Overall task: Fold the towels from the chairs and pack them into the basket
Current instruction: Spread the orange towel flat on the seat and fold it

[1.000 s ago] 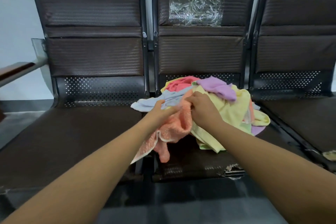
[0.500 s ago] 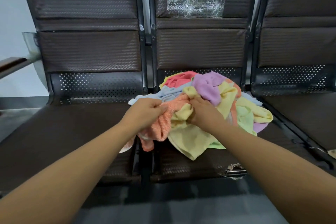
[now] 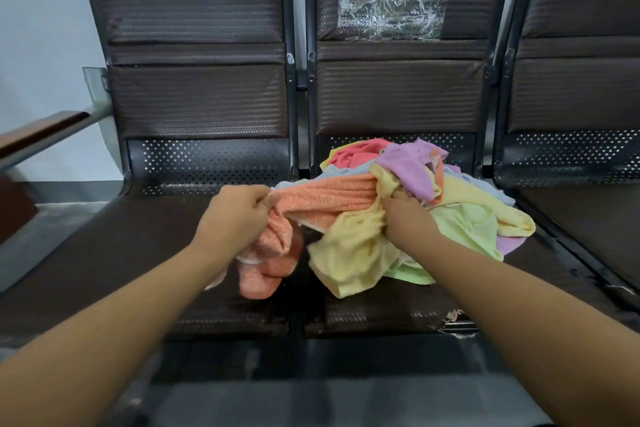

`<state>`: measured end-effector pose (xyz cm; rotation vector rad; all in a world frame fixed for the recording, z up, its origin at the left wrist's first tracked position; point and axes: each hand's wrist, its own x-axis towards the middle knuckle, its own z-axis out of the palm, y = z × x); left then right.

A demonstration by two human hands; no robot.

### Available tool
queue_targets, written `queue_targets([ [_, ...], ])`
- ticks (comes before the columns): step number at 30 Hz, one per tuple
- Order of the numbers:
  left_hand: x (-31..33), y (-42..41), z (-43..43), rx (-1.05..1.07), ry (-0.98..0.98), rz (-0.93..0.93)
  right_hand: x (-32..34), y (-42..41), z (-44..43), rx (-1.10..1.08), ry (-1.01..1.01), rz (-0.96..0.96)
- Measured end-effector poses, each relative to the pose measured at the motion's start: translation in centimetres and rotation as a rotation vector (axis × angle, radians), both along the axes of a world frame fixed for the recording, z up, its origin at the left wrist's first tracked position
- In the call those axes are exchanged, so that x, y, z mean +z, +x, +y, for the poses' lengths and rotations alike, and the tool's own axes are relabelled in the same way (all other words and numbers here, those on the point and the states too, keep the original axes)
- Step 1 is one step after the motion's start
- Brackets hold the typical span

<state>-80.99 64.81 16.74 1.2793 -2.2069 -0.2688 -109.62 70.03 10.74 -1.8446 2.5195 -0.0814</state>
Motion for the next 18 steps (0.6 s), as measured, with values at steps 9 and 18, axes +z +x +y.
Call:
queue_targets([
  [9,1.0,-1.4,-0.7,-0.091,0.888,1.098,1.4,2.8,0.2,-0.039,-0.045,-0.319],
  [18,-1.9,-2.7,-0.1,-0.085,0.934,0.018,-1.4,4.6,0.1,-0.059,0.068,-0.037],
])
